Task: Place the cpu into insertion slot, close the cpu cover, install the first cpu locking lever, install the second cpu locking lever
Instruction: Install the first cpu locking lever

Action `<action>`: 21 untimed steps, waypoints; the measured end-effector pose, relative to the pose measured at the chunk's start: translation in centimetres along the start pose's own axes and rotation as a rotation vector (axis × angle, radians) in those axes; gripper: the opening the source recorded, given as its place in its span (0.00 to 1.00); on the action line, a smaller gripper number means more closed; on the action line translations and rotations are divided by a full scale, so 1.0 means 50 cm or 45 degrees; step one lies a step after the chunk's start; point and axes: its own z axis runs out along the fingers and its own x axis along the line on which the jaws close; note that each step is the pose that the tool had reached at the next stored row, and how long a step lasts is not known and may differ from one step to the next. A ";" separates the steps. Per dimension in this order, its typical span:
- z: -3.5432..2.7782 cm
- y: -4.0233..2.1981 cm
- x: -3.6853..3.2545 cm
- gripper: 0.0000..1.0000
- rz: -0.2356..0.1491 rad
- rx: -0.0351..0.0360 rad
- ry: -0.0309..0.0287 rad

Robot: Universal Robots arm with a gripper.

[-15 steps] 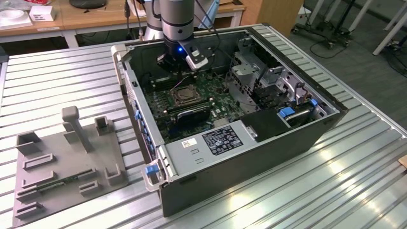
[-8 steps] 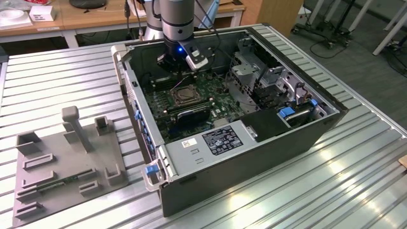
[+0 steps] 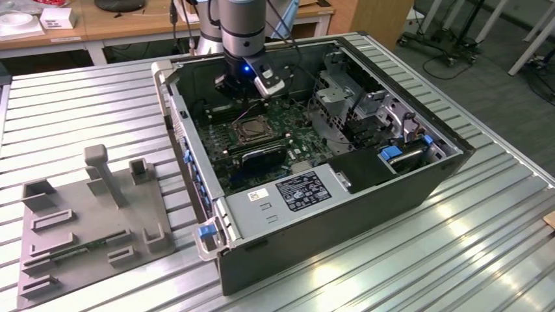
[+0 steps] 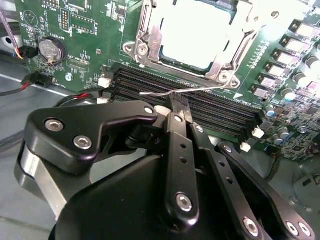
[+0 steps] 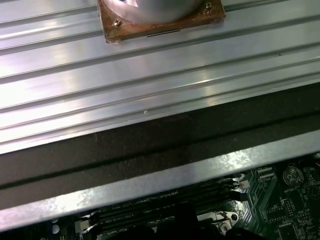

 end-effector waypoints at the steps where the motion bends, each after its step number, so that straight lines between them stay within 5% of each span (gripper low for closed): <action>1: 0.000 -0.001 0.000 0.11 0.000 -0.0003 0.0001; 10: 0.003 -0.004 0.000 0.11 0.003 -0.0208 0.0040; 21: 0.004 -0.008 -0.001 0.11 0.003 -0.0228 0.0046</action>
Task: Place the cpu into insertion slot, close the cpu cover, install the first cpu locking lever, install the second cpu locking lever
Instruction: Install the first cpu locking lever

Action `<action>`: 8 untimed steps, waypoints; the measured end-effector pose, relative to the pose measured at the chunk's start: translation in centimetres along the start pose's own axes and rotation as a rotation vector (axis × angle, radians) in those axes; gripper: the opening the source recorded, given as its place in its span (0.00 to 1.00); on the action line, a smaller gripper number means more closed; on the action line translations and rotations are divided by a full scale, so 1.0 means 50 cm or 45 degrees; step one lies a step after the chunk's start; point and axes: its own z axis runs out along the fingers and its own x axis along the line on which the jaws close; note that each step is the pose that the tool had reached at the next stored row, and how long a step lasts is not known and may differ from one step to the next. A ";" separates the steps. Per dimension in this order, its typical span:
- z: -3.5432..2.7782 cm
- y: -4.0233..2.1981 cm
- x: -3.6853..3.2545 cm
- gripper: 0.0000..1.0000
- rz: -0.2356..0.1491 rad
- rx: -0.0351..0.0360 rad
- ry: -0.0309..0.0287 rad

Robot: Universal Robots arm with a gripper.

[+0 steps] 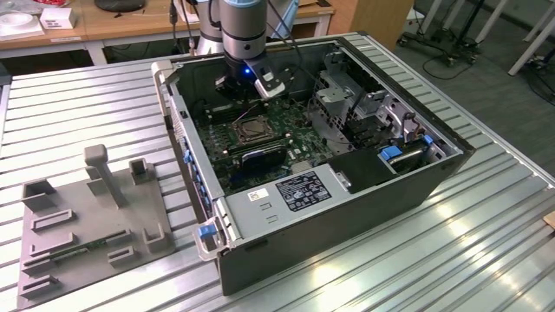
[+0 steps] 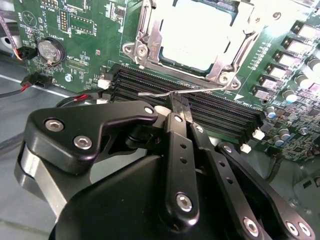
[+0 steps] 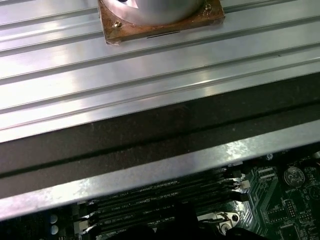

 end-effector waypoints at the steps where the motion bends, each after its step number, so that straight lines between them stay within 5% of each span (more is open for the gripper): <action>1: 0.001 0.000 0.000 0.11 0.000 0.0001 0.0000; 8: 0.007 -0.001 -0.003 0.11 0.000 0.0001 0.0001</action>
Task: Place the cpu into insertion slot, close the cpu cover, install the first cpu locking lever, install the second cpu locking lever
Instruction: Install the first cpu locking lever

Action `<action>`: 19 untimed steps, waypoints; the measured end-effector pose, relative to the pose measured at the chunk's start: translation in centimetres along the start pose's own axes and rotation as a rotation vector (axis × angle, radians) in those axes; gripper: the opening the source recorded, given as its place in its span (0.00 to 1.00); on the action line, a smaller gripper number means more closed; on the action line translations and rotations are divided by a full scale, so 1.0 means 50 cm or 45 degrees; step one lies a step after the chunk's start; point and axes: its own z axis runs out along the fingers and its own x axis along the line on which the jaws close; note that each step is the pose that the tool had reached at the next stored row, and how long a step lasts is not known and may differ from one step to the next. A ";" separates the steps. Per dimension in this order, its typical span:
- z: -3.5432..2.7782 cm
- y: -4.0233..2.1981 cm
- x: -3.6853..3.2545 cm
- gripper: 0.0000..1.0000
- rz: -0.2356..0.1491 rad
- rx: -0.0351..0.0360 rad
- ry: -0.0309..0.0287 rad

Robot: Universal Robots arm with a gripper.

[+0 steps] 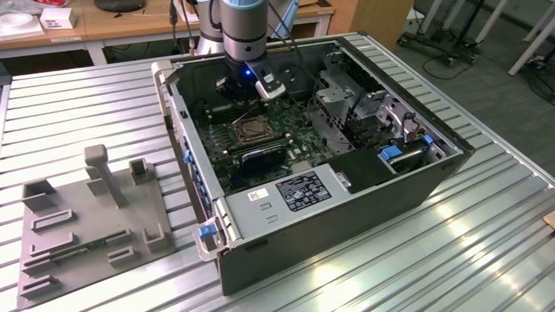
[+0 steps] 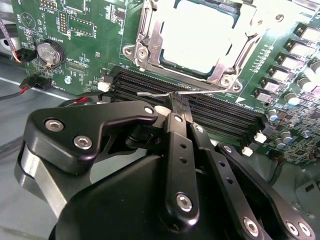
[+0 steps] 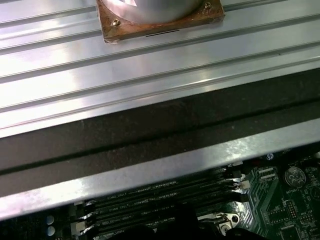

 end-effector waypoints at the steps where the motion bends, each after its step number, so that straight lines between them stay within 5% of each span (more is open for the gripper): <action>1: 0.001 0.000 0.000 0.11 0.000 0.0001 0.0000; 19: 0.012 -0.001 -0.006 0.11 0.000 0.0000 0.0000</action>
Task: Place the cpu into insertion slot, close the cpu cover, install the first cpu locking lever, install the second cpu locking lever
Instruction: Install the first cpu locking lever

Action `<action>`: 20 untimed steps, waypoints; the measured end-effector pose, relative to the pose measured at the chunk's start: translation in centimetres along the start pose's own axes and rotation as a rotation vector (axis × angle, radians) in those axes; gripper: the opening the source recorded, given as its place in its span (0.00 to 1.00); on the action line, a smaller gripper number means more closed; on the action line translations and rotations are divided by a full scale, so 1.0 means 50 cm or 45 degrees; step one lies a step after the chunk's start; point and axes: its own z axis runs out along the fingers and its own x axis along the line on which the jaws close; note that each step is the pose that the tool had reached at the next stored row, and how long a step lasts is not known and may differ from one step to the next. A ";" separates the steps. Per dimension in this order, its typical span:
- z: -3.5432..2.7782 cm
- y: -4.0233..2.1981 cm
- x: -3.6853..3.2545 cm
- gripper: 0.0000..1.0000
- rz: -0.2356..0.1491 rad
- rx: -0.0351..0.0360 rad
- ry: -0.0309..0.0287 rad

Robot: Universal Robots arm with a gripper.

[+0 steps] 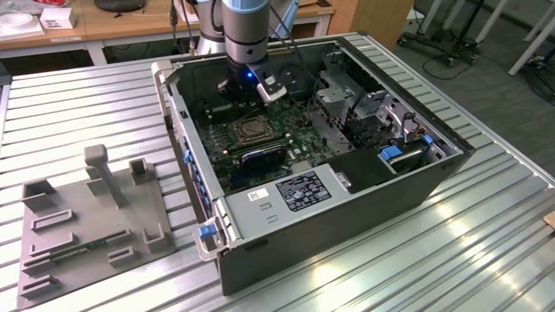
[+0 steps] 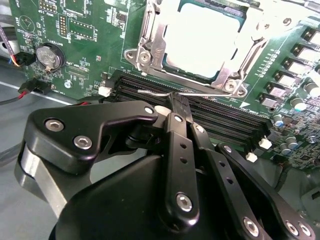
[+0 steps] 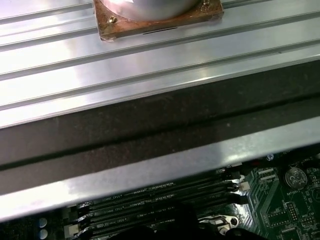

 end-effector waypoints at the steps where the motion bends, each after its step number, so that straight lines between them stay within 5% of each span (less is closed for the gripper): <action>1: 0.000 0.000 0.000 0.11 0.000 0.0001 0.0000; 20: 0.004 0.002 0.000 0.11 0.001 -0.0039 0.0004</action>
